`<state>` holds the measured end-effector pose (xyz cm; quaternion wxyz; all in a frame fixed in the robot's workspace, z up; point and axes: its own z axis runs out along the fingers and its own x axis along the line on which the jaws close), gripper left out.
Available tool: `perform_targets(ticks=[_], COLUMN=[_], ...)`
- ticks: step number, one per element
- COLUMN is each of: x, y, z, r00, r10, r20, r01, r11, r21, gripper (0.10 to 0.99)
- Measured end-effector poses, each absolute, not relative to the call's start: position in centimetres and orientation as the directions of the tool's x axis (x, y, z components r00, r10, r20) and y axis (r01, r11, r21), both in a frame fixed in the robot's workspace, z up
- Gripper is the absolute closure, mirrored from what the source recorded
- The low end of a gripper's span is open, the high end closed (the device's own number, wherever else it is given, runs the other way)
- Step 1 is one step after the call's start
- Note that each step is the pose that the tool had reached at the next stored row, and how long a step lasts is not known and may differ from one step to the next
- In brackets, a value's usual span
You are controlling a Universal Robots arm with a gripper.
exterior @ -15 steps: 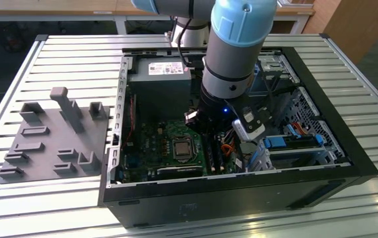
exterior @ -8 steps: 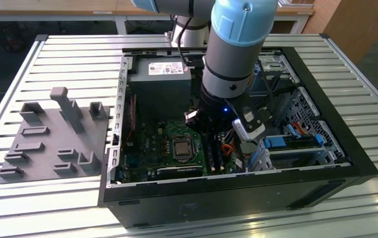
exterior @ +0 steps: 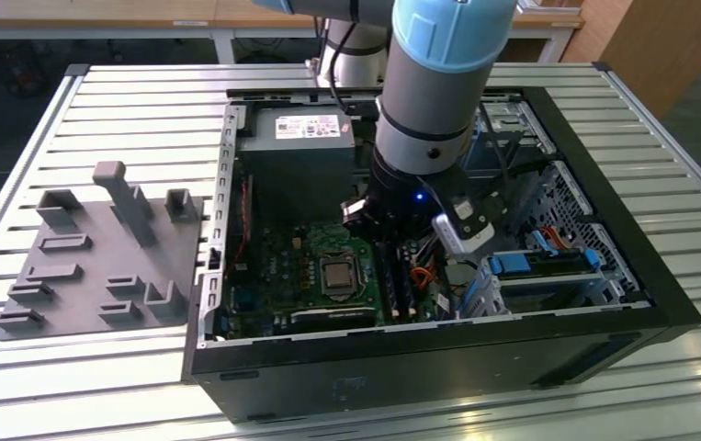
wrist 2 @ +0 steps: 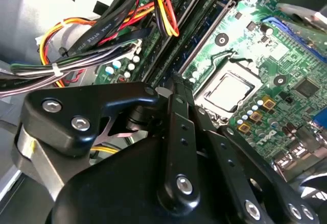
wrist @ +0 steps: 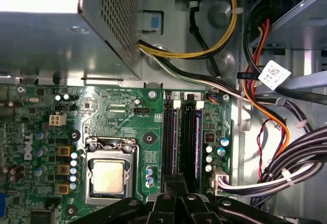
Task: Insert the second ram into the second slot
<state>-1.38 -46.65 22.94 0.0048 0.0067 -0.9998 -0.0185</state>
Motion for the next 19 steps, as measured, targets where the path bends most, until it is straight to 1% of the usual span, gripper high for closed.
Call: perform_targets(ticks=[19], x=[-1.39], y=[-46.65], z=[23.79], r00=[-1.000], r10=[-0.014], r20=[0.010], r01=[-0.013], r11=[0.999], r21=[0.037], gripper=[0.980])
